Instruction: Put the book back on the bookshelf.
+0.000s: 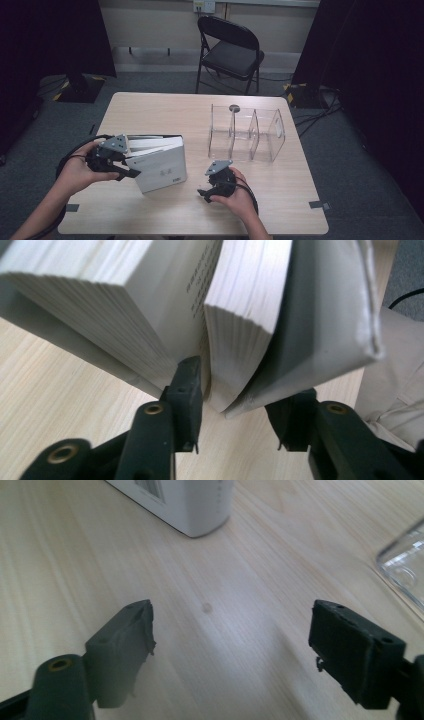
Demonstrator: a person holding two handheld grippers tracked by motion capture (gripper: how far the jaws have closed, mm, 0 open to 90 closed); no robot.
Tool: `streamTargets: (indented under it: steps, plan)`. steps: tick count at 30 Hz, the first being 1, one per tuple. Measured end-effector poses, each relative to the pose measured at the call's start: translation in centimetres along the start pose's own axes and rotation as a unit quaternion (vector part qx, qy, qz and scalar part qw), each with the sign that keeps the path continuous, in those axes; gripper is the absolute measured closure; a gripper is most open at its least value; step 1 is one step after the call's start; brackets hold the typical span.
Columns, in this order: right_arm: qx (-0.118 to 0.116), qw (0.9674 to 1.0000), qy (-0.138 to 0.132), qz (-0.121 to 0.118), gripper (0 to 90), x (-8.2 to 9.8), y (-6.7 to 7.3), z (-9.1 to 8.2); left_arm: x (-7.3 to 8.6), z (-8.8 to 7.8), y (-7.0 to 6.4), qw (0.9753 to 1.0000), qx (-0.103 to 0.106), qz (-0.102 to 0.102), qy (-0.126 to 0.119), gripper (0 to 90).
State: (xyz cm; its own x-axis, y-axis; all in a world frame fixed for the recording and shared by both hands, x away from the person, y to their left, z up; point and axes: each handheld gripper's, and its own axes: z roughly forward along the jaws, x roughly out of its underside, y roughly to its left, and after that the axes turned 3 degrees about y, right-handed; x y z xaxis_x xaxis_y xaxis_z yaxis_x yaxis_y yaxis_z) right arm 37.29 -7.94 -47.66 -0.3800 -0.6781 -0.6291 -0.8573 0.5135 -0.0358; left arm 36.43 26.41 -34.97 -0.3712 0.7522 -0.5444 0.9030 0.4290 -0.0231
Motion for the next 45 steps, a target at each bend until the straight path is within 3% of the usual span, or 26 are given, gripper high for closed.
streamTargets:
  steps: [5, 7, 12, 22, 45]
  plan:
    - [-0.008, 0.9999, 0.005, -0.013, 18.6, -0.9, 0.0, -0.2, 0.4, 0.1, -0.1, 0.9999, -0.001, -0.012, -0.005, 56.3]
    - [-0.028, 0.9995, 0.001, -0.016, 20.5, -1.5, -0.1, -0.4, 0.5, 0.1, 0.0, 0.9999, -0.002, -0.011, -0.005, 56.2]
    - [-0.029, 0.9987, 0.012, -0.04, 20.9, -2.7, -0.2, -0.6, 0.7, 0.0, -0.1, 0.9998, -0.006, -0.014, -0.008, 55.6]
    - [-0.056, 0.9969, 0.003, -0.054, 21.0, -4.6, -0.2, -1.5, 1.3, 0.1, -0.1, 0.9995, -0.01, -0.024, -0.016, 53.7]
    - [-0.075, 0.9931, 0.001, -0.09, 21.8, -9.4, -0.6, -3.7, 2.3, 0.6, -0.2, 0.9991, -0.009, -0.036, -0.02, 51.9]
